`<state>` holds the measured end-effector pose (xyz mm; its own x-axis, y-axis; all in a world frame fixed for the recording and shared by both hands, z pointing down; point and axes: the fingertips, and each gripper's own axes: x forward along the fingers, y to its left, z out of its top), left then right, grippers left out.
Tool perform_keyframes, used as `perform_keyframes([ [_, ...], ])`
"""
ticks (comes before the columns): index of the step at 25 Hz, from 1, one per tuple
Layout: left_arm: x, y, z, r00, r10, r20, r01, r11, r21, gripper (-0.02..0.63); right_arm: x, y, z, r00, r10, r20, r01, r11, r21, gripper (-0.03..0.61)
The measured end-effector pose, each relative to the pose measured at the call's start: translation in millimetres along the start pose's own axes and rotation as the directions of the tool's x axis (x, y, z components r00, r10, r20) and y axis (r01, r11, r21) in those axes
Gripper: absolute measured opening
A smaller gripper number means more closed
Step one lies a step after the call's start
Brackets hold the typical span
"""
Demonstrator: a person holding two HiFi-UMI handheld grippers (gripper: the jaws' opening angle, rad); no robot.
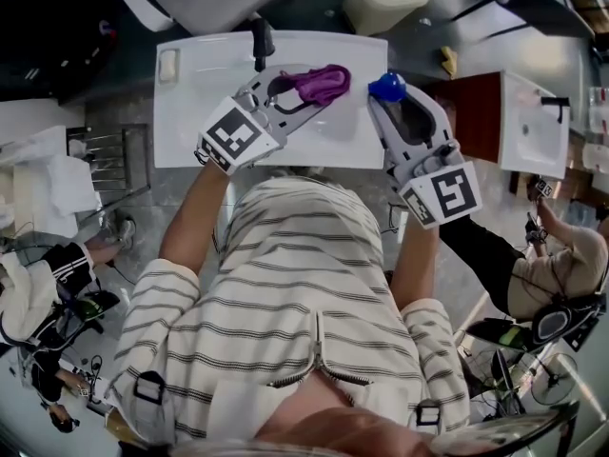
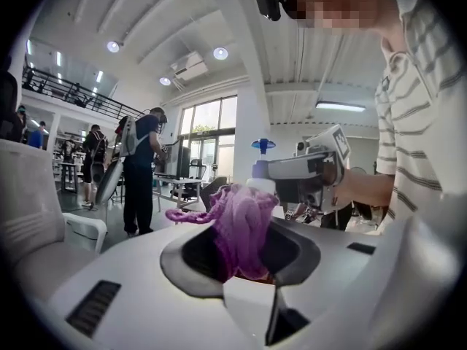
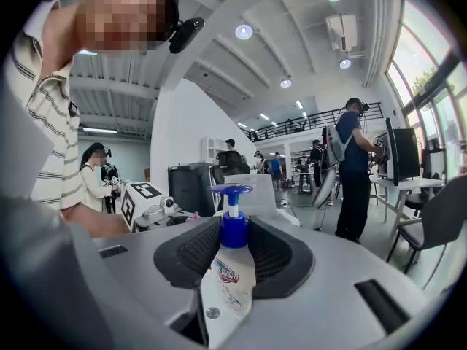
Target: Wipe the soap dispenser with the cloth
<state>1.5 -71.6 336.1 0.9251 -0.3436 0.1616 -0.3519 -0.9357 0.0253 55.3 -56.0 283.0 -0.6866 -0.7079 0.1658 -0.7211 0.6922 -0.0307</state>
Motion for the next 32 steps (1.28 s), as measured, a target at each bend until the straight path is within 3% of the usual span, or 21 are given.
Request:
perform_keyframes([
  [5,-1,-6,3,0.993,-0.115,0.011,0.116,0.993,-0.018,0.127,-8,7,-1,0.995,0.091,0.025,-0.092,0.996,0.022,0.124],
  [14,9,-15,6,0.961,-0.271,-0.051,0.275,0.957,0.093,0.127,-9,22,-9,0.983,0.182,-0.015,-0.182,0.983,0.001,0.124],
  [21,12,-32,11,0.886,-0.463,-0.019,0.463,0.883,0.083,0.127,-18,41,-6,0.958,0.287,0.012,-0.288,0.957,0.045,0.124],
  [32,23,-47,1,0.821,-0.570,-0.034,0.571,0.816,0.090,0.127,-28,53,1,0.933,0.357,0.057,-0.360,0.929,0.080,0.126],
])
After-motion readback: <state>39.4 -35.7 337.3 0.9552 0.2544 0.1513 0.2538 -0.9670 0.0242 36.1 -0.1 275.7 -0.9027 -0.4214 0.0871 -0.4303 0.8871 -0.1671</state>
